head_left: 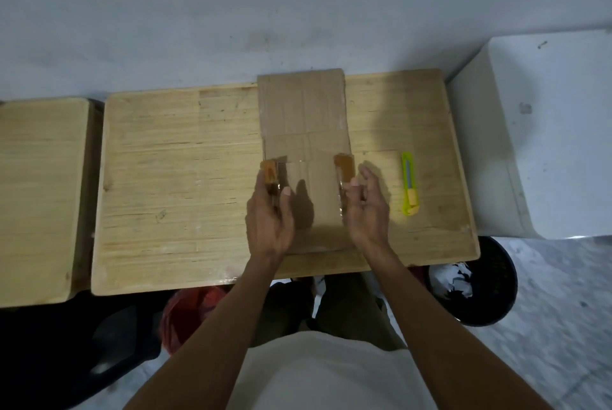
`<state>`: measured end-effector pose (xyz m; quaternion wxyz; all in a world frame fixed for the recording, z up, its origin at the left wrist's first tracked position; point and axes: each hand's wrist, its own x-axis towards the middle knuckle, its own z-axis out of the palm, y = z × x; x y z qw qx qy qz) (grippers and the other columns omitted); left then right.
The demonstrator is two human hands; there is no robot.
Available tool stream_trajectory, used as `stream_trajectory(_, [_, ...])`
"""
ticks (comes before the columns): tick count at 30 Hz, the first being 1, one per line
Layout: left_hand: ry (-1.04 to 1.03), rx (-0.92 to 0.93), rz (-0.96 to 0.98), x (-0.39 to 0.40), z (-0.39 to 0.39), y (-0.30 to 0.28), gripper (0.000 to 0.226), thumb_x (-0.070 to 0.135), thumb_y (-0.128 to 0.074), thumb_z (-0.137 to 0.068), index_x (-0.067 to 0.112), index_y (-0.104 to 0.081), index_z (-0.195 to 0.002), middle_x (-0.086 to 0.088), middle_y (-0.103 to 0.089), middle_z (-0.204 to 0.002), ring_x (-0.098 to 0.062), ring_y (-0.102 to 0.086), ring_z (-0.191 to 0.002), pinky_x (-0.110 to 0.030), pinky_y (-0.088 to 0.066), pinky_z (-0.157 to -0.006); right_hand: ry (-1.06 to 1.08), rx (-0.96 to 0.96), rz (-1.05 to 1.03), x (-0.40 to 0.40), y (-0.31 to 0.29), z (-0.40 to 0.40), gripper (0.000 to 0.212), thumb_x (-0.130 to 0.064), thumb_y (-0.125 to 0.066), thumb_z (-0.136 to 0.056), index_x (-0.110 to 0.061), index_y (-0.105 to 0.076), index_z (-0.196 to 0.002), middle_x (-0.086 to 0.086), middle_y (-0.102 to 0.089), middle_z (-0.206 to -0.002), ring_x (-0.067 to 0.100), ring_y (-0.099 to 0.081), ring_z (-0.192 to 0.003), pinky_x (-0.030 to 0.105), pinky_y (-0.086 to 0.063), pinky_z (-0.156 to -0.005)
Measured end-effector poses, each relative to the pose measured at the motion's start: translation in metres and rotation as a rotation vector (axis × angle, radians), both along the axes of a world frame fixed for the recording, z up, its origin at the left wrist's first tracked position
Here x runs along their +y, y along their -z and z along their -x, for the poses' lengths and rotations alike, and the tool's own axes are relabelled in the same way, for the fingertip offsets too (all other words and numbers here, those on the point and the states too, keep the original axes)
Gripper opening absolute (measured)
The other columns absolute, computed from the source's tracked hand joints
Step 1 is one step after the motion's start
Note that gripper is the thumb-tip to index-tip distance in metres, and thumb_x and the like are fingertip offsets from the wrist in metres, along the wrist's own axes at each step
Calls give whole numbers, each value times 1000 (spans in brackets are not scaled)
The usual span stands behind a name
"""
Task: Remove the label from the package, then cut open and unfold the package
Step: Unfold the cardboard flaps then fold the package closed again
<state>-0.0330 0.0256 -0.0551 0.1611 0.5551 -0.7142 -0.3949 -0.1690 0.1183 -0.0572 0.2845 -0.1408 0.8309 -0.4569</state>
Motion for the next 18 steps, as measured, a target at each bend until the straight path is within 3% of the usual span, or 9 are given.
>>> stream_trajectory(5, [194, -148, 62, 1, -1, 21, 55, 47, -34, -102, 14, -40, -145, -12, -56, -132, -30, -51, -120, -48, -45, -99, -201, 22, -162, -5, 11, -8, 50, -56, -28, -100, -42, -27, -148, 5, -47, -148, 25, -45, -133, 47, -39, -109])
stream_trajectory(11, [237, -290, 172, -11, 3, 32, 48, 36, -32, -104, 14, -50, -143, -17, -51, -136, -35, -45, -116, -48, -47, -89, -295, 210, -167, -14, 27, -5, 42, -35, -35, -104, -29, -41, -145, 10, -54, -137, 26, -47, -124, 41, -42, -99])
stream_trajectory(15, [220, -337, 176, -20, 8, 42, 53, 39, -27, -99, 18, -53, -141, -16, -53, -130, -35, -46, -109, -47, -47, -85, -310, 423, -90, -20, 36, 4, 44, -14, -42, -96, -4, -51, -139, 21, -62, -127, 38, -49, -121, 41, -44, -100])
stream_trajectory(18, [207, -389, 180, -19, 12, 47, 46, 36, -37, -102, 23, -49, -144, -14, -47, -138, -35, -42, -118, -50, -45, -91, -305, 492, -68, -23, 45, 9, 49, -25, -32, -100, 1, -52, -137, 23, -60, -131, 36, -43, -131, 38, -38, -108])
